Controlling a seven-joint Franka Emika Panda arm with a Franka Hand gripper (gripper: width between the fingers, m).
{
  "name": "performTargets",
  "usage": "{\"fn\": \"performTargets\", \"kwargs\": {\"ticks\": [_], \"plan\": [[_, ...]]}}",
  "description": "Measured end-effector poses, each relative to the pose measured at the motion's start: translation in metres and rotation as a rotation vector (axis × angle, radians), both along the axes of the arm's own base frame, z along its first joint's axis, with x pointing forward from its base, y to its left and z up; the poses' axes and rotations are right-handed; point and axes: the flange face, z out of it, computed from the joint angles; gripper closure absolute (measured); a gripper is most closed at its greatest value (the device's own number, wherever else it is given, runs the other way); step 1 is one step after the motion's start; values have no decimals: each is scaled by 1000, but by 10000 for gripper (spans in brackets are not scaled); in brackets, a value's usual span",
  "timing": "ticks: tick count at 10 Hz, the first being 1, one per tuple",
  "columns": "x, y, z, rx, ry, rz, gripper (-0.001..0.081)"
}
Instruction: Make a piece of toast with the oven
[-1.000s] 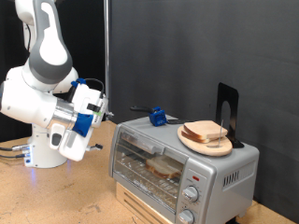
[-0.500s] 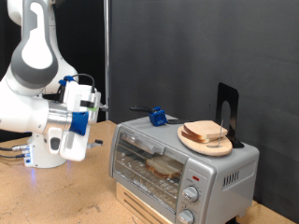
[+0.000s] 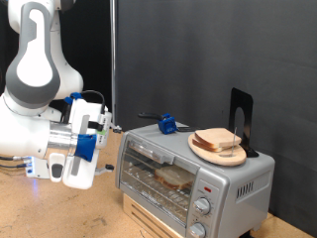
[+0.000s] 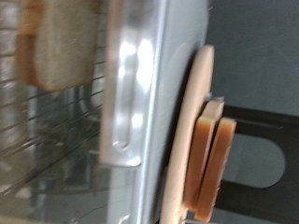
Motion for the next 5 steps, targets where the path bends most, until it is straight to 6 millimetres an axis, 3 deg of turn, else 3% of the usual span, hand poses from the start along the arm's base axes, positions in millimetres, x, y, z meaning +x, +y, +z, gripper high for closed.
{"fn": "performTargets", "kwargs": {"ticks": [2,5], "plan": [[17,3,-8,58,15,47,-2],[65,0,-28,61,-4,-21,-2]]}}
